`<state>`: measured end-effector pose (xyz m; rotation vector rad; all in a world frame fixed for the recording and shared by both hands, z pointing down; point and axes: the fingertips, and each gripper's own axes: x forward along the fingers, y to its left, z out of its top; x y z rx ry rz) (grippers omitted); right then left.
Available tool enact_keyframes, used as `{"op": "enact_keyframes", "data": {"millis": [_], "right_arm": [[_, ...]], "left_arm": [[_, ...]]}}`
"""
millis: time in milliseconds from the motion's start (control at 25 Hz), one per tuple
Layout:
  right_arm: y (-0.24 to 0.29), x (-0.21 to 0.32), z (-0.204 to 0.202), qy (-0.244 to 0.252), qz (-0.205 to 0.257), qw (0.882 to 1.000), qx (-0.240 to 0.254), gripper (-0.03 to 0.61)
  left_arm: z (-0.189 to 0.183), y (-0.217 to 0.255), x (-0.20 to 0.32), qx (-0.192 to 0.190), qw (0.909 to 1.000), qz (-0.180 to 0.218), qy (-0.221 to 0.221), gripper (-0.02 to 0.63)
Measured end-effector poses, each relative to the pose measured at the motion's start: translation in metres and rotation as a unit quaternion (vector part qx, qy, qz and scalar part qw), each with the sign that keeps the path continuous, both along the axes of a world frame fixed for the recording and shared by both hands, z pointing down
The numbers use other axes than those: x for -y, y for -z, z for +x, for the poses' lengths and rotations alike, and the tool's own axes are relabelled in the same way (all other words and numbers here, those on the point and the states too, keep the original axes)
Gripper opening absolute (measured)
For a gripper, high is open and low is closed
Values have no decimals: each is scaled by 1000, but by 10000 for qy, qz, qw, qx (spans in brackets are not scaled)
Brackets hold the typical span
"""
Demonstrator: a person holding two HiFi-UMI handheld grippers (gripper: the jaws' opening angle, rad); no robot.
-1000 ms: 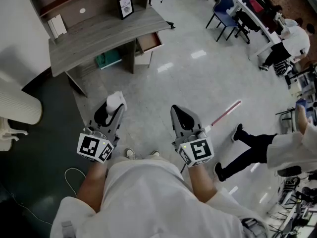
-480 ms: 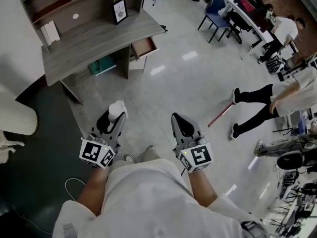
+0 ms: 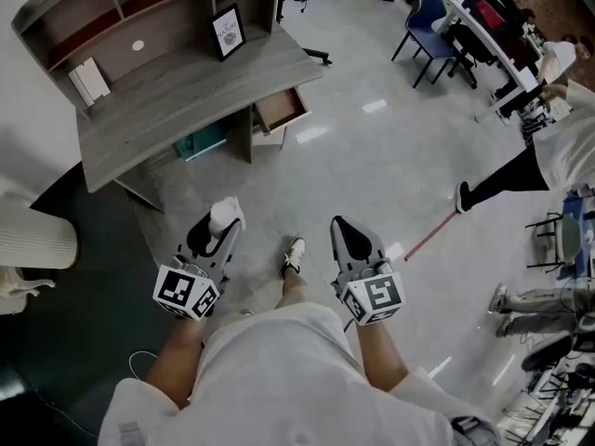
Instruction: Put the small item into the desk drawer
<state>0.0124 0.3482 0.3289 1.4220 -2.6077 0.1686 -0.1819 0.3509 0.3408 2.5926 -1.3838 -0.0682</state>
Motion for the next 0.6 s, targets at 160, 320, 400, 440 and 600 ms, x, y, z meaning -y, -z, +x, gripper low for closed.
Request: {"op": "enact_keyframes", "data": {"millis": [160, 320, 400, 440, 600], "right_arm": [[-3, 96, 11, 336, -34, 9994, 78, -3], [4, 190, 39, 698, -54, 9975, 76, -3], [7, 231, 52, 859, -42, 9963, 45, -3], [9, 249, 56, 923, -26, 9957, 27, -3], [14, 301, 60, 1077, 29, 9942, 47, -3]], "left_arm": [[30, 0, 87, 0, 9999, -100, 100, 189], [78, 13, 168, -54, 9998, -166, 95, 189], [94, 21, 201, -51, 9998, -137, 166, 189], [99, 23, 216, -31, 9997, -135, 193, 189], [103, 19, 259, 70, 9991, -283, 311, 189]]}}
